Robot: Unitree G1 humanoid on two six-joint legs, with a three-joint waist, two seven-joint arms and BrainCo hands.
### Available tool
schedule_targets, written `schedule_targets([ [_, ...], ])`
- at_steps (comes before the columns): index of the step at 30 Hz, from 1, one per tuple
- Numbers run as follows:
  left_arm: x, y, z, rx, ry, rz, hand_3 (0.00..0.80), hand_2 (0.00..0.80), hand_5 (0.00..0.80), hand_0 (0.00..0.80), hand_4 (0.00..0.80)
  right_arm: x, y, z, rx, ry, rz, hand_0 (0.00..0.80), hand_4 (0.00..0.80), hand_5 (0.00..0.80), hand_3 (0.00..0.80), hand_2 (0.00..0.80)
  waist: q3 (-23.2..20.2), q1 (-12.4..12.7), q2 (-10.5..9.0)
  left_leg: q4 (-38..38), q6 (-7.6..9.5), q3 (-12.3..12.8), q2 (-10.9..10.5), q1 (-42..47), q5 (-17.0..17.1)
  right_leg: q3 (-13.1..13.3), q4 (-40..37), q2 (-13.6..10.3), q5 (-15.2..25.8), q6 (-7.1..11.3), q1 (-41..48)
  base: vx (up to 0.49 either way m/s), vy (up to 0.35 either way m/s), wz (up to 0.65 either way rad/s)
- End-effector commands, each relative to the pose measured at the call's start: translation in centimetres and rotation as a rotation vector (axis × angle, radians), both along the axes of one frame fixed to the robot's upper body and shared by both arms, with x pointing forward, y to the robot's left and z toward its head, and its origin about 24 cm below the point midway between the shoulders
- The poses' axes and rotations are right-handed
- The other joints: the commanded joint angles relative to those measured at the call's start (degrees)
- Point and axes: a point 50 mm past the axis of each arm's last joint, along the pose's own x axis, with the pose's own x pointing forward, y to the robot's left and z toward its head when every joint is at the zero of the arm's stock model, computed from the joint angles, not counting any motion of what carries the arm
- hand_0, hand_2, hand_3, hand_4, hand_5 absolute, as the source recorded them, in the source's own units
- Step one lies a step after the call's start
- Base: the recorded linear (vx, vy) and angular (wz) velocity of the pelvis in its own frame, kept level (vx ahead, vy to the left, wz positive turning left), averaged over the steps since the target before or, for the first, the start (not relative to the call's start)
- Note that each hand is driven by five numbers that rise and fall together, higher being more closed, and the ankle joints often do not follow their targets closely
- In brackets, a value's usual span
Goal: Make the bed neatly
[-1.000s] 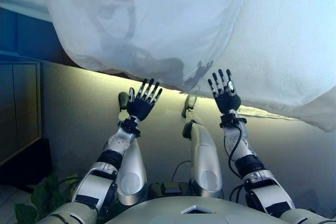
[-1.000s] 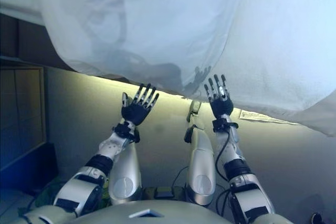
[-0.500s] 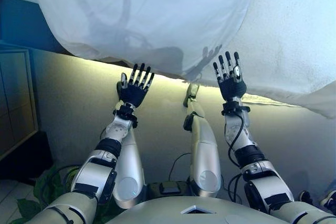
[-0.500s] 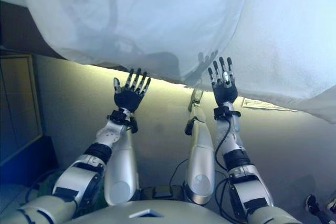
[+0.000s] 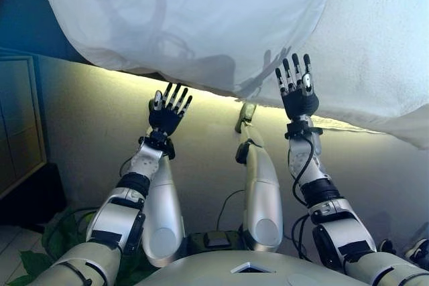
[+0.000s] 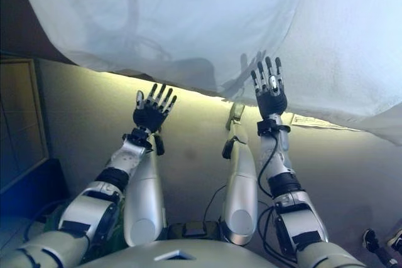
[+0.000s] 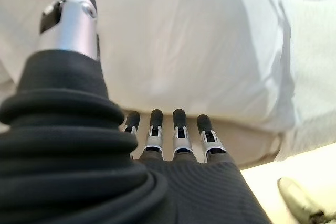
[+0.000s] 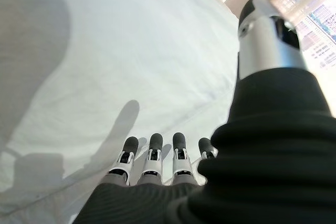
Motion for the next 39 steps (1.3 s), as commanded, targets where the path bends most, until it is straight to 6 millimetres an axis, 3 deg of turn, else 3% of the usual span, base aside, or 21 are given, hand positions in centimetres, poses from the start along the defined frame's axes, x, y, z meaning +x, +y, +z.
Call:
schedule_targets([
  [1,0.1,-0.2,0.2,-0.01,-0.039,-0.011,0.0,0.0,0.0,0.0,0.0,-0.9,-3.4,2.7,-0.067,-0.14,-0.061,0.0,0.0,0.0,0.0,0.0,1.59,-0.61,2.12,-4.24,0.28,1.12,-0.87,-0.36,4.84,-0.21,3.14,-2.75,-1.94,3.19,0.92,0.007,0.071,-0.06],
  [4,-0.7,-0.2,-0.8,0.01,-0.008,0.005,0.0,0.0,0.0,0.0,0.0,-1.2,-3.5,3.0,-0.089,-0.158,-0.056,0.0,0.0,0.0,0.0,0.0,1.61,-0.72,2.61,-4.61,0.21,1.69,-1.19,-0.38,5.06,-0.18,2.88,-3.07,-1.44,3.2,0.64,0.002,0.08,-0.01],
  [8,-0.3,0.8,-0.2,0.011,-0.042,0.052,0.0,0.0,0.0,0.0,0.0,-1.0,-3.6,3.7,-0.119,-0.173,-0.067,0.0,0.0,0.0,0.0,0.0,1.61,-0.98,3.04,-3.07,0.2,1.76,-1.16,-1.66,4.55,0.2,3.88,-3.23,-1.64,2.91,-0.82,0.014,0.107,-0.02],
  [15,2.2,3.5,4.5,-0.027,-0.17,0.116,0.0,0.0,0.0,0.0,0.0,-0.7,-5.4,5.0,-0.131,-0.219,-0.105,0.0,0.0,0.0,0.0,0.0,1.61,-2.26,2.82,-3.15,0.14,2.25,-1.22,-3.37,4.4,1.5,2.72,-2.43,-0.04,2.9,-2.91,0.027,0.086,-0.01],
  [23,3.7,4.1,7.9,-0.041,-0.287,0.16,0.0,0.0,0.0,0.0,0.0,-0.9,-6.0,7.2,-0.165,-0.284,-0.095,0.0,0.0,0.0,0.0,0.0,1.61,-4.13,2.67,-2.95,0.38,3.77,-1.78,-4.58,3.97,2.93,1.66,-2.14,1.27,2.38,-4.94,0.012,0.116,-0.07],
  [28,4.7,5.6,11.6,-0.096,-0.384,0.214,0.0,0.0,0.0,0.0,0.0,-1.0,-7.4,6.5,-0.17,-0.297,-0.116,0.0,0.0,0.0,0.0,0.0,1.61,-4.56,2.65,-0.47,0.25,4.31,-1.57,-5.4,2.38,3.26,2.4,-2.36,1.5,2.06,-5.84,0.021,0.069,-0.11],
  [34,5.0,7.1,13.2,-0.145,-0.413,0.307,0.0,0.0,0.0,0.0,0.0,-1.0,-7.8,6.7,-0.185,-0.308,-0.098,0.0,0.0,0.0,0.0,0.0,1.61,-4.81,2.87,-0.54,-0.01,4.6,-1.7,-4.28,2.28,3.46,2.46,-2.47,1.67,1.81,-5.26,0.01,0.065,-0.03],
  [39,4.5,9.1,13.5,-0.193,-0.415,0.397,0.0,0.0,0.0,0.0,0.0,-1.4,-8.5,5.5,-0.203,-0.301,-0.09,0.0,0.0,0.0,0.0,0.0,1.61,-4.4,3.67,-0.79,-0.19,4.67,-1.73,-2.33,2.08,3.28,3.22,-3.08,0.92,1.61,-3.83,0.009,0.038,-0.05],
])
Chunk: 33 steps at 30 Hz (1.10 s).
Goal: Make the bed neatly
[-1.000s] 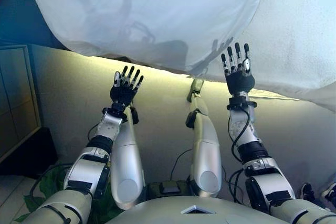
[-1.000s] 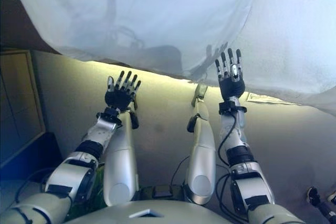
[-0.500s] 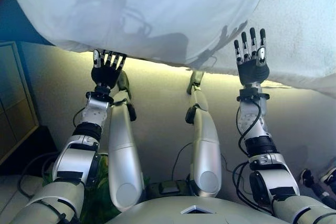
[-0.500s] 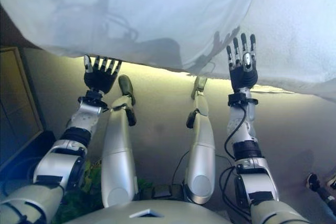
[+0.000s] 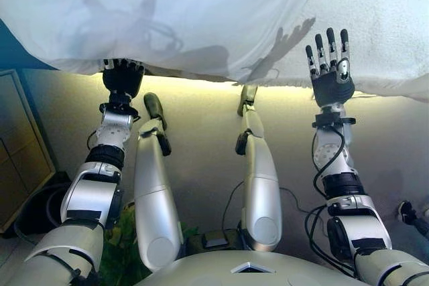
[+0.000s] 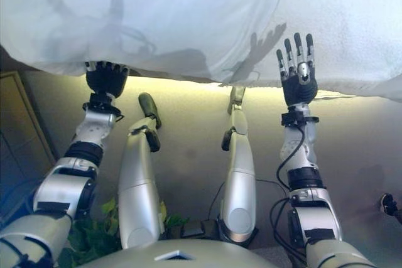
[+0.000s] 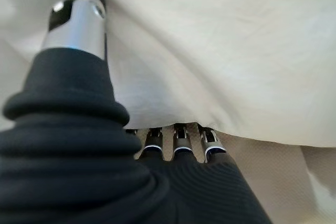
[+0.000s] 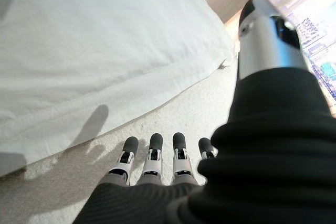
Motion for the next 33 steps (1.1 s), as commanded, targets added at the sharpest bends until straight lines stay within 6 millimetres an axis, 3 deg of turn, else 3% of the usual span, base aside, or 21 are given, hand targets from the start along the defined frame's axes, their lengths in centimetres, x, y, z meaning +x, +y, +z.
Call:
schedule_targets([
  [1,0.2,3.5,4.4,-0.102,-0.182,0.159,0.0,0.0,0.0,0.0,0.0,-1.7,-4.1,1.8,-0.076,-0.113,-0.085,0.0,0.0,0.0,0.0,0.0,1.38,0.62,3.66,-5.81,-2.17,-0.19,-1.48,3.65,4.63,-1.56,5.65,-2.24,-3.59,0.39,2.34,0.0,0.0,0.0],
  [15,-3.3,7.4,-0.1,-0.193,-0.063,0.332,0.0,0.0,0.0,0.0,0.0,-3.3,-5.3,-0.3,-0.062,-0.105,-0.124,0.0,0.0,0.0,0.0,0.0,1.38,5.02,5.0,-7.78,-2.18,-2.88,-1.88,7.53,5.25,-4.19,11.2,-3.63,-8.16,0.14,6.21,0.001,-0.049,0.07],
  [24,-5.9,8.6,-2.8,-0.244,-0.036,0.414,0.0,0.0,0.0,0.0,0.0,-4.1,-5.9,-1.7,-0.054,-0.092,-0.157,0.0,0.0,0.0,0.0,0.0,1.38,7.63,5.65,-8.23,-2.23,-4.93,-2.47,8.97,5.08,-5.6,12.86,-4.05,-10.02,0.51,7.96,0.014,-0.082,0.17],
  [33,-7.9,9.3,-5.8,-0.319,0.108,0.545,0.0,0.0,0.0,0.0,0.0,-4.6,-5.8,-2.3,-0.052,-0.089,-0.196,0.0,0.0,0.0,0.0,0.0,1.38,8.19,6.69,-8.68,-2.24,-5.45,-3.18,10.12,5.22,-5.84,13.02,-4.63,-10.5,1.03,8.8,0.01,-0.016,0.05],
])
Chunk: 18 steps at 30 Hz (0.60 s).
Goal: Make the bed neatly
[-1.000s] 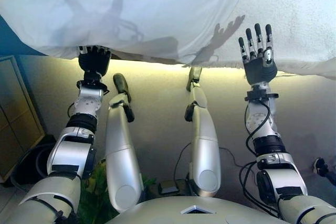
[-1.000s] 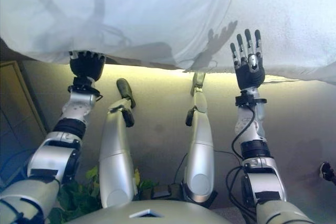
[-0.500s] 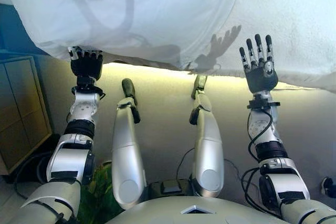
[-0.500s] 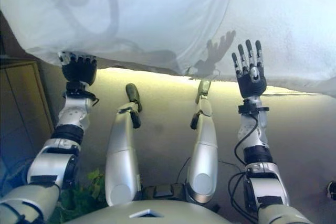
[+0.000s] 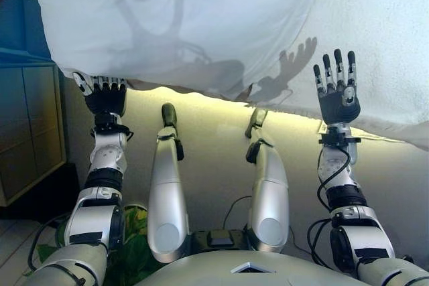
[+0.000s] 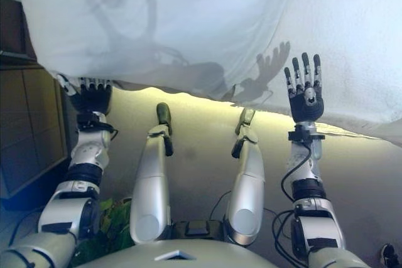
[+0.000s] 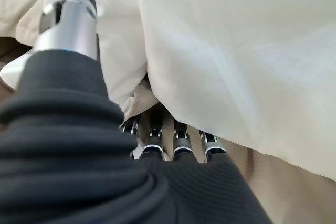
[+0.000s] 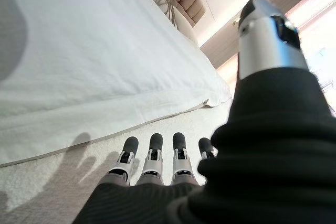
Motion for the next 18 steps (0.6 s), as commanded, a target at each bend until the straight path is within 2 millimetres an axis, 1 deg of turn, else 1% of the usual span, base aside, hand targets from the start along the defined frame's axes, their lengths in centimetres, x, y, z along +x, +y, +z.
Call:
schedule_targets([
  [1,-4.3,7.4,-1.9,-0.123,0.088,0.407,0.0,0.0,0.0,0.0,0.0,-2.2,-3.6,0.7,-0.032,-0.067,-0.138,0.0,0.0,0.0,0.0,0.0,0.11,2.31,2.44,-2.83,0.23,0.75,-2.18,0.19,2.75,0.43,2.97,-3.04,-2.17,2.0,0.99,0.0,0.0,0.0],
  [6,-5.8,9.4,-3.1,-0.193,0.21,0.536,0.0,0.0,0.0,0.0,0.0,-2.5,-4.0,0.4,-0.042,-0.063,-0.15,0.0,0.0,0.0,0.0,0.0,0.09,2.24,2.77,-3.53,-0.21,0.77,-2.19,1.21,3.1,0.6,2.54,-3.02,-2.6,2.28,1.91,0.02,0.048,0.04],
  [9,-6.3,11.2,-2.6,-0.205,0.256,0.605,0.0,0.0,0.0,0.0,0.0,-2.6,-4.2,0.2,-0.039,-0.068,-0.142,0.0,0.0,0.0,0.0,0.0,0.09,2.31,2.62,-3.75,-0.38,0.58,-2.22,1.59,3.4,0.46,2.72,-3.31,-2.59,2.31,2.4,0.01,0.008,0.03],
  [14,-7.4,14.1,-1.2,-0.202,0.307,0.695,0.0,0.0,0.0,0.0,0.0,-2.6,-3.6,-0.1,-0.044,-0.074,-0.12,0.0,0.0,0.0,0.0,0.0,0.01,2.95,2.31,-3.86,-0.59,0.5,-1.92,1.88,3.74,0.06,2.84,-3.8,-2.43,2.49,3.1,0.011,-0.001,0.1],
  [18,-8.7,15.4,-1.4,-0.217,0.366,0.759,0.0,0.0,0.0,0.0,0.0,-2.5,-3.4,-0.3,-0.041,-0.076,-0.12,0.0,0.0,0.0,0.0,0.0,-0.44,3.42,2.12,-4.29,-0.73,0.83,-1.69,1.99,4.04,-0.68,2.22,-4.17,-2.24,2.68,3.77,0.0,-0.004,0.03],
])
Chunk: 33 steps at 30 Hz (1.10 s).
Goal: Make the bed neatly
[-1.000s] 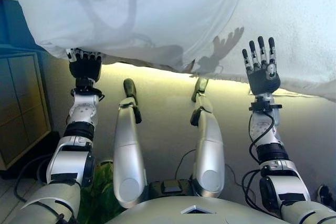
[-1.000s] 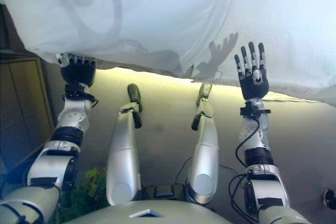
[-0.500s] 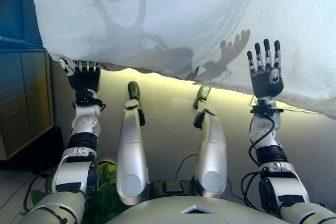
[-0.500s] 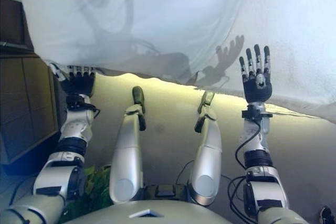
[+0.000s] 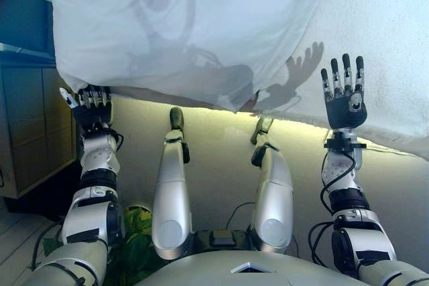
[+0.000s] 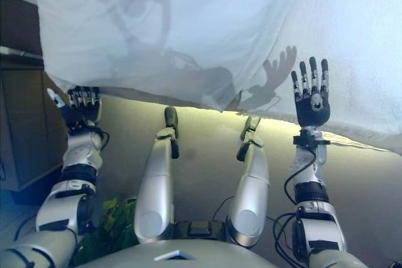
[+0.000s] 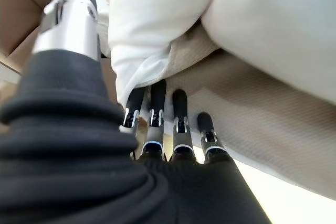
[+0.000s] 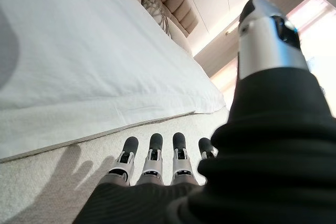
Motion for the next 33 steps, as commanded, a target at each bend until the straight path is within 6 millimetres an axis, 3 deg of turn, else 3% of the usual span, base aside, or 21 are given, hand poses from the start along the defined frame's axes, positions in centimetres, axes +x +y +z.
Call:
schedule_targets([
  [1,-8.1,11.3,0.0,-0.002,0.133,0.535,0.0,0.0,0.0,0.0,0.0,-1.8,-2.5,0.3,-0.028,-0.056,-0.113,0.0,0.0,0.0,0.0,0.0,-0.48,2.95,0.34,-2.13,-0.04,2.05,-1.47,-0.58,2.96,0.83,0.48,-3.27,-0.51,2.95,1.73,0.02,0.041,0.0],
  [6,-9.9,13.4,0.5,-0.017,0.107,0.59,0.0,0.0,0.0,0.0,0.0,-1.0,-3.6,1.8,-0.043,-0.044,-0.142,0.0,0.0,0.0,0.0,0.0,-0.21,3.21,1.24,-2.99,-0.5,2.64,-1.24,1.15,3.33,0.15,0.33,-3.93,-1.15,3.02,3.86,0.027,0.066,0.1],
  [11,-10.5,15.0,2.3,-0.159,-0.042,0.684,0.0,0.0,0.0,0.0,0.0,-0.5,-4.3,1.5,-0.017,-0.046,-0.154,0.0,0.0,0.0,0.0,0.0,-0.46,4.53,1.0,-2.58,-0.61,2.52,-1.02,1.41,2.76,-1.08,-0.93,-4.29,-0.7,3.12,5.53,0.011,-0.056,0.17],
  [15,-8.7,14.5,3.6,-0.081,-0.062,0.573,0.0,0.0,0.0,0.0,0.0,0.5,-4.3,2.1,0.012,-0.04,-0.147,0.0,0.0,0.0,0.0,0.0,-0.85,5.54,0.78,-3.21,-0.37,2.27,-1.27,1.61,3.11,-2.18,-1.91,-4.52,-0.41,3.04,6.61,0.004,-0.086,0.18],
  [25,-1.7,7.4,7.2,0.294,-0.333,0.149,0.0,0.0,0.0,0.0,0.0,1.9,-4.8,3.3,0.103,-0.006,-0.199,0.0,0.0,0.0,0.0,0.0,-1.94,7.12,-0.28,-3.17,1.07,2.77,-1.45,3.59,1.55,-5.37,-5.44,-3.93,0.94,3.0,12.04,0.008,-0.128,0.13],
  [29,-0.5,4.2,7.9,0.418,-0.406,0.021,0.0,0.0,0.0,0.0,0.0,2.0,-4.9,3.1,0.119,0.033,-0.228,0.0,0.0,0.0,0.0,0.0,-2.65,7.68,-0.51,-3.3,1.28,2.63,-1.83,5.94,0.72,-6.29,-7.2,-3.19,1.62,3.14,15.86,0.042,-0.184,0.07],
  [33,0.2,0.3,7.4,0.549,-0.441,-0.138,0.0,0.0,0.0,0.0,0.0,1.4,-4.4,1.1,0.149,0.134,-0.284,0.0,0.0,0.0,0.0,0.0,-4.98,8.43,-1.24,-3.96,1.33,2.27,-1.72,10.61,-0.43,-7.29,-9.95,-2.13,2.36,3.24,22.07,0.106,-0.225,0.04],
])
